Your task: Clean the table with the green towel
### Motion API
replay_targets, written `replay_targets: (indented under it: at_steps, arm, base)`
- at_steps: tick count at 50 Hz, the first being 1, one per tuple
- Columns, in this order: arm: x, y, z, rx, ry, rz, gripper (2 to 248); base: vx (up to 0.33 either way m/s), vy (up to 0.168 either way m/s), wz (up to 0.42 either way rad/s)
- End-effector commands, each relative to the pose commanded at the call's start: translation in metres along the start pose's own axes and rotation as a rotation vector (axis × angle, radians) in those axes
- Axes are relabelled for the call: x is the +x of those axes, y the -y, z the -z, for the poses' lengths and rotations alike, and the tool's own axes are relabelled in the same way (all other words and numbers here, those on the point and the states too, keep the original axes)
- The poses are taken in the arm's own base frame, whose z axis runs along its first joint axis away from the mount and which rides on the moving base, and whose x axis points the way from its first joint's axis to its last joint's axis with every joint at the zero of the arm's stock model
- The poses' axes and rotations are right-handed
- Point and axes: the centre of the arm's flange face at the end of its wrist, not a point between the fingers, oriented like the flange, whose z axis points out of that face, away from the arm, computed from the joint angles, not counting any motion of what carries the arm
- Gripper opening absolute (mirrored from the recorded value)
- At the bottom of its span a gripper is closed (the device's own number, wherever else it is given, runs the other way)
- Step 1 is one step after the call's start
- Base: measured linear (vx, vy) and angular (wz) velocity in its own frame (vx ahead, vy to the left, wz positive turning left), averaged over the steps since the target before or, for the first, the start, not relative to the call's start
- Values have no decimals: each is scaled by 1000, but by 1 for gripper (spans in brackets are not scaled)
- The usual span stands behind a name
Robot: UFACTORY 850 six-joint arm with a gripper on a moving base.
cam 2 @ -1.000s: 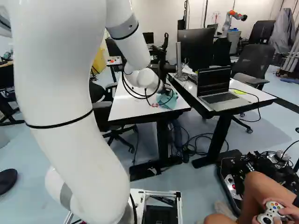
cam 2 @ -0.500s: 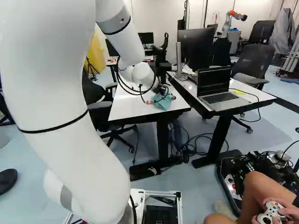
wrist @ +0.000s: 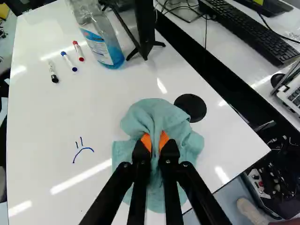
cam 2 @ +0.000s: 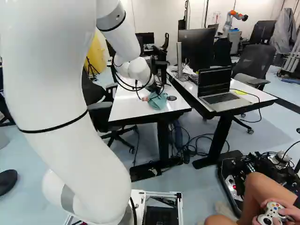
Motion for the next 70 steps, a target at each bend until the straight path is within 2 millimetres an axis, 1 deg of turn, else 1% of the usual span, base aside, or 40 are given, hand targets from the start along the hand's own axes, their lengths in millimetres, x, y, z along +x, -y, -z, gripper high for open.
replay_targets:
  at_steps: [33, 43, 60, 70]
  arm:
    - [17, 42, -21, 53, -10, 49, 38]
    - [18, 53, -22, 67, -18, 63, 38]
    - [19, 59, -21, 76, -50, 69, 38]
    - [15, 59, -29, 74, -39, 70, 38]
  base:
    - [0, 0, 0]
    - [0, 0, 0]
    - [0, 0, 0]
    - [0, 0, 0]
